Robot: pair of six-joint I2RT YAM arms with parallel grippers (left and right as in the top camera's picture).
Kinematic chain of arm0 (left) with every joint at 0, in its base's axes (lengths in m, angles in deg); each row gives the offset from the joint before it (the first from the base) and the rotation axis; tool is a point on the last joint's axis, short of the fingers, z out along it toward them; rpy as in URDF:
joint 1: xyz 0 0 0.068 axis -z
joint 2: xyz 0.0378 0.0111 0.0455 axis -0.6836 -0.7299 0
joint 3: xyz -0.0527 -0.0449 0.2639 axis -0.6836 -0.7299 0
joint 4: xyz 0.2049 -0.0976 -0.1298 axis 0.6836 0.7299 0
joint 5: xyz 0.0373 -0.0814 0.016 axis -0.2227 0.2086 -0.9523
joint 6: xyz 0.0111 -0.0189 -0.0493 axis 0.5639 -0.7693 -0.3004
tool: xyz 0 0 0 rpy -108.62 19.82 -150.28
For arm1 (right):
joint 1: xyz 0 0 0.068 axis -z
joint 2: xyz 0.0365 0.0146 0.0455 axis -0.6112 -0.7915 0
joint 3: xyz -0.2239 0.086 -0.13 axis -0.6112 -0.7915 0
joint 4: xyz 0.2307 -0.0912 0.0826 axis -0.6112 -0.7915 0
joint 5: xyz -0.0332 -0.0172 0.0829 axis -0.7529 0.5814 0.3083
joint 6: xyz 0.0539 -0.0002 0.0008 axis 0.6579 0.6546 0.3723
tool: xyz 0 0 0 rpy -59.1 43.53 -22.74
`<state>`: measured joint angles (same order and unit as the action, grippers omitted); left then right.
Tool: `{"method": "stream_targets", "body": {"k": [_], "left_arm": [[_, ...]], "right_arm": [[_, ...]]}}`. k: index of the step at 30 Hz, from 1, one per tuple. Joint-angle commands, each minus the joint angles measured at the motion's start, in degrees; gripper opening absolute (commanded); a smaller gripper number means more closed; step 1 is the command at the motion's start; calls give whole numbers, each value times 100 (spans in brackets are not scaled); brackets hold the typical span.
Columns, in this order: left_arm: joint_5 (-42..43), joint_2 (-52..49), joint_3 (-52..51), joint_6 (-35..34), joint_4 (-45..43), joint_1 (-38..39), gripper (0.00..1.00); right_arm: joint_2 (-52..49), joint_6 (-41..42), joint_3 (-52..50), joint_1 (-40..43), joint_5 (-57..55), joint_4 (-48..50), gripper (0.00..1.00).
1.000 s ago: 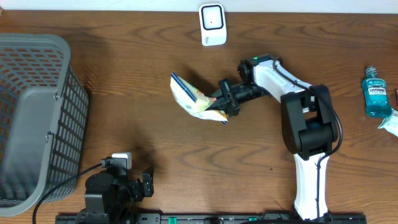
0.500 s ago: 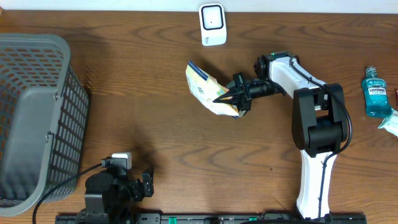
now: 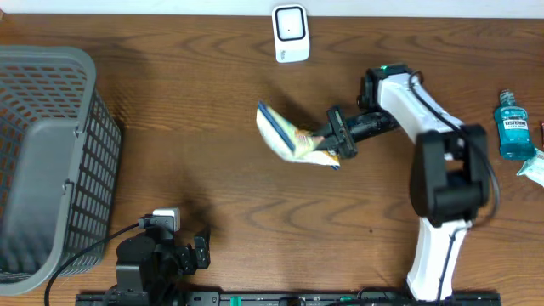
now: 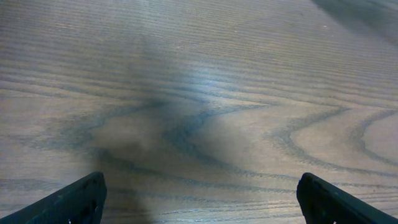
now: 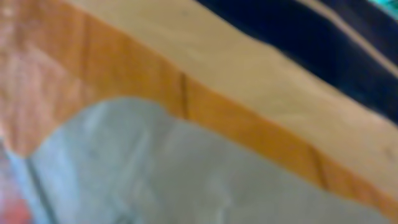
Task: Scan the item barcode
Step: 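Carry the yellow bag up and hold it at the scanner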
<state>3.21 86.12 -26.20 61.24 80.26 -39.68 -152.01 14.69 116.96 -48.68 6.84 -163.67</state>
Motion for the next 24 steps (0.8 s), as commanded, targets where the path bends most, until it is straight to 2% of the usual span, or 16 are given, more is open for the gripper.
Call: {"method": "stream_targets", "body": {"k": [1, 7, 9, 13, 18, 19, 24], "left_arm": [[-13, 7, -68, -31, 168, 13, 98], [-13, 7, -68, -31, 168, 13, 98], [-13, 7, -68, -31, 170, 13, 98], [-13, 7, -68, -31, 168, 13, 98], [-13, 7, -68, -31, 168, 13, 98], [-13, 7, -68, -31, 168, 13, 98], [-13, 7, -68, -31, 168, 13, 98]], "right_arm": [[876, 669, 20, -66, -2234, 39, 2], [1502, 4170, 20, -186, -6695, 588, 1], [1528, 4959, 20, -269, -7514, 608, 2], [1502, 5088, 17, -393, -8098, 1419, 1], [1375, 4586, 17, -577, -8076, 3418, 1], [1349, 4468, 17, -645, -8074, 4155, 1], [1305, 4548, 17, -837, -8113, 5945, 2]]}}
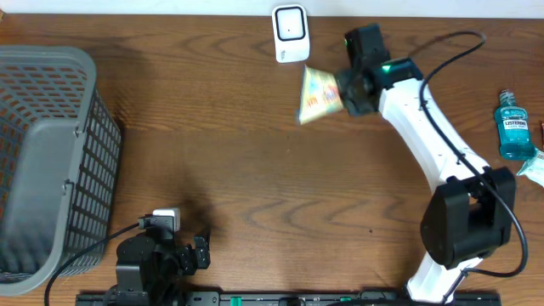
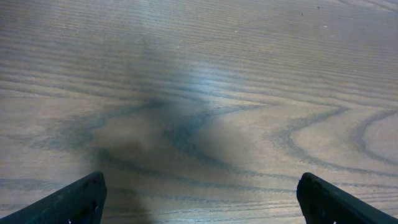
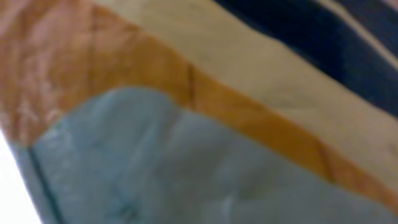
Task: Scan the item barcode
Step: 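Carry the yellow bag up and hold it at the scanner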
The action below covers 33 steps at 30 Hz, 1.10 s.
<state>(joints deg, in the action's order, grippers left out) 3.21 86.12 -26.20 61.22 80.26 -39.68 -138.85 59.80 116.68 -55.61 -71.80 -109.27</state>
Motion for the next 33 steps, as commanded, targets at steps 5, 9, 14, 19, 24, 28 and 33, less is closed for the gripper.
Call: {"method": "stream_targets", "body": {"k": [5, 9, 14, 19, 24, 28, 33], "left_arm": [[-13, 7, -68, -28, 168, 13, 98], [-13, 7, -68, -28, 168, 13, 98], [-13, 7, -68, -28, 168, 13, 98], [-13, 7, -68, -28, 168, 13, 98], [-13, 7, -68, -28, 168, 13, 98], [-13, 7, -68, -28, 168, 13, 98], [-13, 7, -68, -28, 168, 13, 98]], "right_arm": [[-144, 317, 46, -317, -802, 1832, 2], [-544, 389, 46, -407, -1005, 2949, 1], [-1161, 487, 52, -354, -1080, 4500, 2], [-1641, 485, 273, -289, -1482, 4957, 2], [-2070, 481, 734, -186, -1384, 4964, 2], [-2297, 227, 1095, -142, -1368, 4964, 2], [-2297, -632, 1346, -129, -1392, 4959, 2]]}}
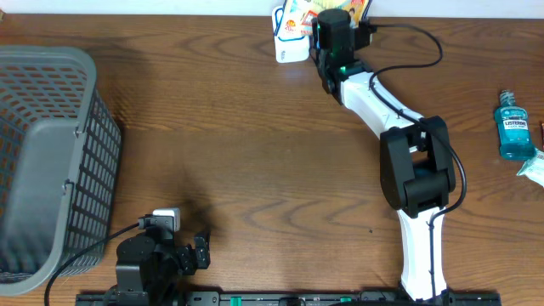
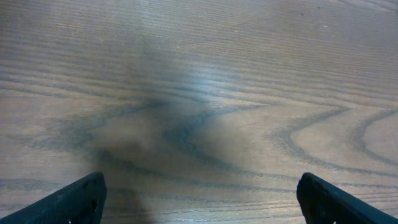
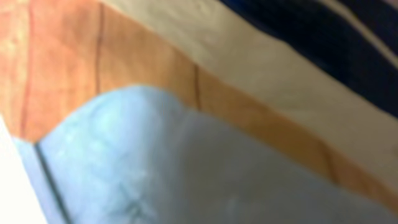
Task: Scan the item barcode
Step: 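Carry the yellow bag up and hold it at the scanner, then carry the yellow bag to the right edge and release it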
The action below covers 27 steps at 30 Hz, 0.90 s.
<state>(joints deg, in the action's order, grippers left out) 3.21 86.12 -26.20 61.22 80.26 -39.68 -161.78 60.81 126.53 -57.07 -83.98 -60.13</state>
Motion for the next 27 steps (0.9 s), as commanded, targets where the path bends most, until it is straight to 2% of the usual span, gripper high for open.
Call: {"method": "stream_targets", "body": {"k": [1, 4, 13, 19, 23, 27], "left_arm": [[-13, 7, -68, -28, 168, 13, 98], [-13, 7, -68, -28, 168, 13, 98], [-13, 7, -68, -28, 168, 13, 98], [-13, 7, -68, -28, 168, 13, 98], [-13, 7, -68, -28, 168, 13, 98], [-13, 7, -68, -28, 168, 13, 98]], "right_arm": [[-2, -887, 404, 26, -153, 46, 2], [164, -1458, 479, 131, 105, -55, 2], [1552, -1722, 476, 1432, 168, -3869, 1], [1552, -2267, 439, 2542, -411, -5589, 1], [1237, -2511, 247, 3397, -529, -6129, 3], [940, -3440, 205, 3836, -168, -6212, 1]]}}
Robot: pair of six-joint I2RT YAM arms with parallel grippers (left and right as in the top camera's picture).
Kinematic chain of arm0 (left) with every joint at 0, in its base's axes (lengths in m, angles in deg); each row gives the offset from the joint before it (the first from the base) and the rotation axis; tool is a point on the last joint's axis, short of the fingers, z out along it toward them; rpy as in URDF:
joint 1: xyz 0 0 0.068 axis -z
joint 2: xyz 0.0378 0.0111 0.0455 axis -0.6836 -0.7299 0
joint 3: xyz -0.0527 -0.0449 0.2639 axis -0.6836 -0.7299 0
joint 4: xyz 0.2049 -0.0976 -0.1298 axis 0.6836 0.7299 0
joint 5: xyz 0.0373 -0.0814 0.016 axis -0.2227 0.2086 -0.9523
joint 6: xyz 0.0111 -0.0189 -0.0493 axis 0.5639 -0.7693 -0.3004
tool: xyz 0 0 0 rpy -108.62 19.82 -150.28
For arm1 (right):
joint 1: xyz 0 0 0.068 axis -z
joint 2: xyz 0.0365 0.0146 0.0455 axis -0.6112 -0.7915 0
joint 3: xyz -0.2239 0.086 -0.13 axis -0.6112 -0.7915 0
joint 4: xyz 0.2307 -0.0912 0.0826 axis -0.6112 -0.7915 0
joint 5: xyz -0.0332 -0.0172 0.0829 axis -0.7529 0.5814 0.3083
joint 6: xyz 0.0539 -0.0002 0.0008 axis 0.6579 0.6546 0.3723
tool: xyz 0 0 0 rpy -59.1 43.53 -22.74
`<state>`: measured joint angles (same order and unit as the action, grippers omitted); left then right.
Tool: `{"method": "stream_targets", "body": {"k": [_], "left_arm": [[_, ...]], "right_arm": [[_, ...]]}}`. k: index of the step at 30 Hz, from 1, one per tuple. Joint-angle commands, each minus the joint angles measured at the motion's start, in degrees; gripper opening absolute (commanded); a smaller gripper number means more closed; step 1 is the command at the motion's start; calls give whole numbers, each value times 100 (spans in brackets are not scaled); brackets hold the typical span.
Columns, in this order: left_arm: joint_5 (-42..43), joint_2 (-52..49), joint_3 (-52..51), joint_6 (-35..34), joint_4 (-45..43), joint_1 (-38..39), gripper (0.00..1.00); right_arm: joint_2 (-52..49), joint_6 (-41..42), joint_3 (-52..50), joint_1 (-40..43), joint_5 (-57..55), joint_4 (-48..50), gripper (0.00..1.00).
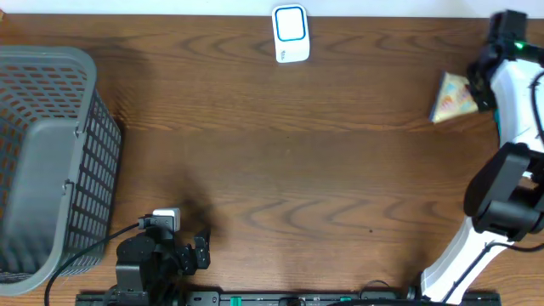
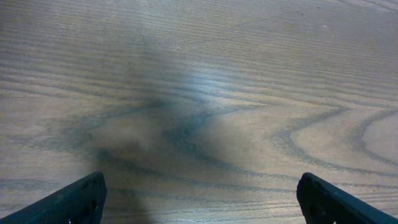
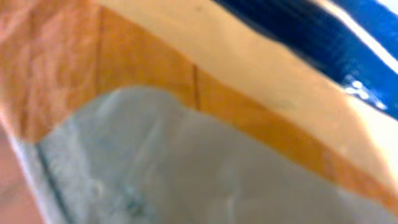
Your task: Scan the item barcode
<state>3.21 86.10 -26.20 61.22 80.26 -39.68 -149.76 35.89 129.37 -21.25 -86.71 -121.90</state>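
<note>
The item is a crinkly snack packet (image 1: 449, 95), orange, cream and blue, held above the table's right side. My right gripper (image 1: 476, 83) is shut on it. In the right wrist view the packet (image 3: 186, 124) fills the whole picture and hides the fingers. The white barcode scanner (image 1: 290, 34) stands at the back middle of the table, far to the left of the packet. My left gripper (image 1: 200, 252) rests at the front left; its wrist view shows it open (image 2: 202, 199) over bare wood with nothing between its fingers (image 2: 74, 199).
A large grey mesh basket (image 1: 51, 153) takes up the left side of the table. The right arm (image 1: 510, 170) runs along the right edge. The wooden table (image 1: 280, 170) lies between basket and arm.
My right gripper was holding the packet at the scanner at the back middle. Now it holds the packet far to the right, well away from the scanner. The left arm has not moved.
The right gripper first held the packet above the middle of the table. Then it held it just right of the scanner, then right at the scanner. Now the packet is at the table's right side, still held. The left gripper stayed open throughout.
</note>
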Motion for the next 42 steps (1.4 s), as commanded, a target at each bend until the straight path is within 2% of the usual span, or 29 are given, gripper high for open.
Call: {"method": "stream_targets", "body": {"k": [1, 2, 3, 4, 5, 6, 7, 11, 19, 31, 42], "left_arm": [[-13, 9, -68, -28, 168, 13, 98], [-13, 9, -68, -28, 168, 13, 98], [-13, 9, -68, -28, 168, 13, 98], [-13, 9, -68, -28, 168, 13, 98], [-13, 9, -68, -28, 168, 13, 98], [-13, 9, -68, -28, 168, 13, 98], [-13, 9, -68, -28, 168, 13, 98], [-13, 9, -68, -28, 168, 13, 98], [-13, 9, -68, -28, 168, 13, 98], [-13, 9, -68, -28, 168, 13, 98], [-13, 9, -68, -28, 168, 13, 98]], "right_arm": [[-293, -1217, -79, 315, 238, -31, 1], [-302, -1394, -79, 352, 258, -22, 2], [-302, -1550, -76, 389, 249, 2, 15], [-282, -1738, -55, 424, 249, 33, 35], [-249, -1954, -4, 472, 251, 31, 66], [-216, -2076, 33, 507, 251, 13, 78], [-151, -2234, 96, 555, 289, -33, 97], [341, -2697, 229, 669, 717, -210, 99], [2155, -3906, 234, 505, 2037, -426, 99], [4690, -3963, 234, 452, 2291, -1220, 99], [5845, -3963, 234, 452, 2291, -1587, 99]]}}
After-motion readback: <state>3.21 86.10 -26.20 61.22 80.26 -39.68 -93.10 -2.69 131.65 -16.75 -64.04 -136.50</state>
